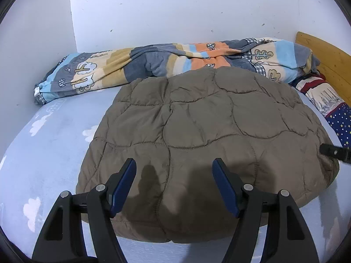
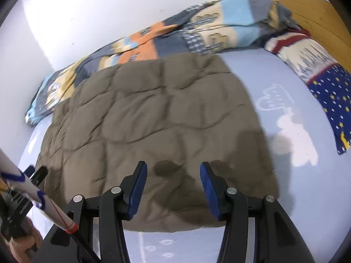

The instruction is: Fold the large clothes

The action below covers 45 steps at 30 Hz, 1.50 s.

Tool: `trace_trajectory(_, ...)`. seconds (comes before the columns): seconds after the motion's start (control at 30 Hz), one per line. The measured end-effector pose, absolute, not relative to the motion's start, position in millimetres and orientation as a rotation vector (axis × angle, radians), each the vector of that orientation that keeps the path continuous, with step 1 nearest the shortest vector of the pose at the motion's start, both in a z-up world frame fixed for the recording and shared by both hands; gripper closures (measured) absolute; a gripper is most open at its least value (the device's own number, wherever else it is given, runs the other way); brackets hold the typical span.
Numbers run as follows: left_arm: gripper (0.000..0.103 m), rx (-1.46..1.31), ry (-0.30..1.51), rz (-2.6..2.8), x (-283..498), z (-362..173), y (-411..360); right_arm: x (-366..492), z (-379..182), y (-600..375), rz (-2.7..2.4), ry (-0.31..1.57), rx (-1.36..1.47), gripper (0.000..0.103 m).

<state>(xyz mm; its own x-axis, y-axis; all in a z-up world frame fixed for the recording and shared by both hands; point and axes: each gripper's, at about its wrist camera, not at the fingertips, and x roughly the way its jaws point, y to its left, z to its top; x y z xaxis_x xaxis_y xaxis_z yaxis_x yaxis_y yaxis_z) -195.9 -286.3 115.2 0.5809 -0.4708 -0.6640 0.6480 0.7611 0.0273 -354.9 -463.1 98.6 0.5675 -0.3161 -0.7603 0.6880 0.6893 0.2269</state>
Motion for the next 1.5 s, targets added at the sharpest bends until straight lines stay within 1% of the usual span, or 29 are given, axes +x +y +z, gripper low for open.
trace_trajectory(0.1,0.032,0.292,0.685,-0.661,-196,115,-287,-341,96,-444,-0.579,0.783,0.486,0.049)
trace_trajectory(0.37,0.032,0.324,0.686,-0.642,-194,108,-292,-309,97,-390,-0.575,0.832,0.211,0.049)
trace_trajectory(0.53,0.032,0.356,0.669,-0.64,-198,106,-295,-299,95,-372,-0.586,0.844,0.091,0.049)
trace_trajectory(0.87,0.032,0.43,0.643,-0.63,-203,98,-301,-290,82,-368,-0.579,0.88,0.057,0.049)
trace_trajectory(1.5,0.032,0.449,0.63,-0.628,-205,96,-303,-283,75,-353,-0.618,0.897,-0.07,0.049)
